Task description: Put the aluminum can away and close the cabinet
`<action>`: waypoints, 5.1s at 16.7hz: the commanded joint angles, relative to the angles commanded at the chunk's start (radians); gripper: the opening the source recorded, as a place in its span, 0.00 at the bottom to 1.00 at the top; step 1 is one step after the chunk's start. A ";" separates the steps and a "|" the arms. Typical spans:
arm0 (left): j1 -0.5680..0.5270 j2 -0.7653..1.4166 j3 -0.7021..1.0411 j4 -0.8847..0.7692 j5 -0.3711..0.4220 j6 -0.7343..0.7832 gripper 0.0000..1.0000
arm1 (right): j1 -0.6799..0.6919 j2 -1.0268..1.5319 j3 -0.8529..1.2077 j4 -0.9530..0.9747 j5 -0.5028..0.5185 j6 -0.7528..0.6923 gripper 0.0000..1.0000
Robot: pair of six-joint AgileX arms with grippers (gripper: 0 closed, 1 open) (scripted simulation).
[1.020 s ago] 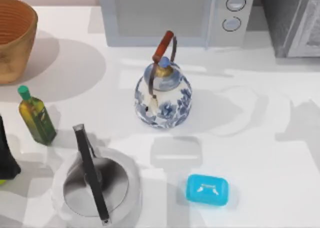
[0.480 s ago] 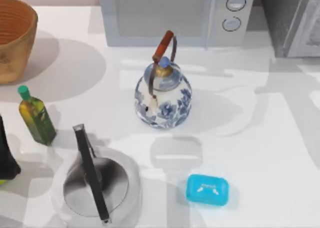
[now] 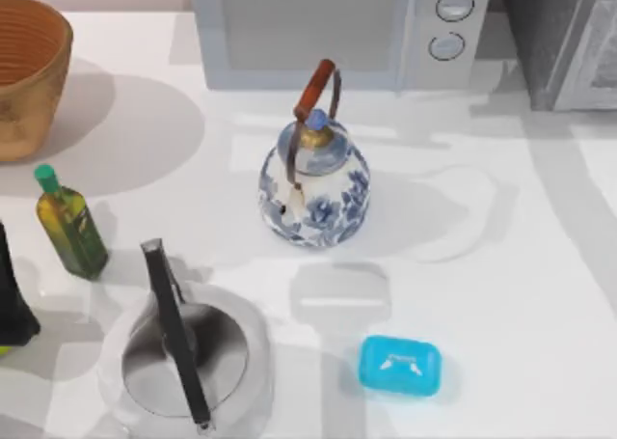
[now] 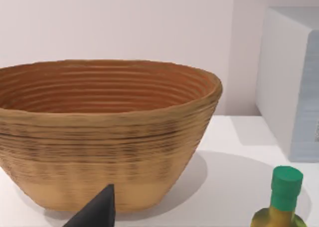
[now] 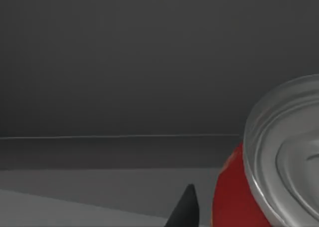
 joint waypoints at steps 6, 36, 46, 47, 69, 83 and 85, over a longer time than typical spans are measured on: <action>0.000 0.000 0.000 0.000 0.000 0.000 1.00 | -0.011 0.069 0.030 -0.001 0.024 -0.032 0.00; 0.000 0.000 0.000 0.000 0.000 0.000 1.00 | -0.094 0.824 1.038 -0.255 -0.053 -0.032 0.30; 0.000 0.000 0.000 0.000 0.000 0.000 1.00 | -0.094 0.824 1.038 -0.255 -0.053 -0.032 1.00; 0.000 0.000 0.000 0.000 0.000 0.000 1.00 | -0.094 0.824 1.038 -0.255 -0.053 -0.032 1.00; 0.000 0.000 0.000 0.000 0.000 0.000 1.00 | -0.152 0.114 0.029 -0.037 -0.071 -0.083 1.00; 0.000 0.000 0.000 0.000 0.000 0.000 1.00 | -0.182 -1.107 -1.545 0.377 -0.165 -0.049 1.00; 0.000 0.000 0.000 0.000 0.000 0.000 1.00 | -0.189 -1.196 -1.643 0.404 -0.168 -0.049 1.00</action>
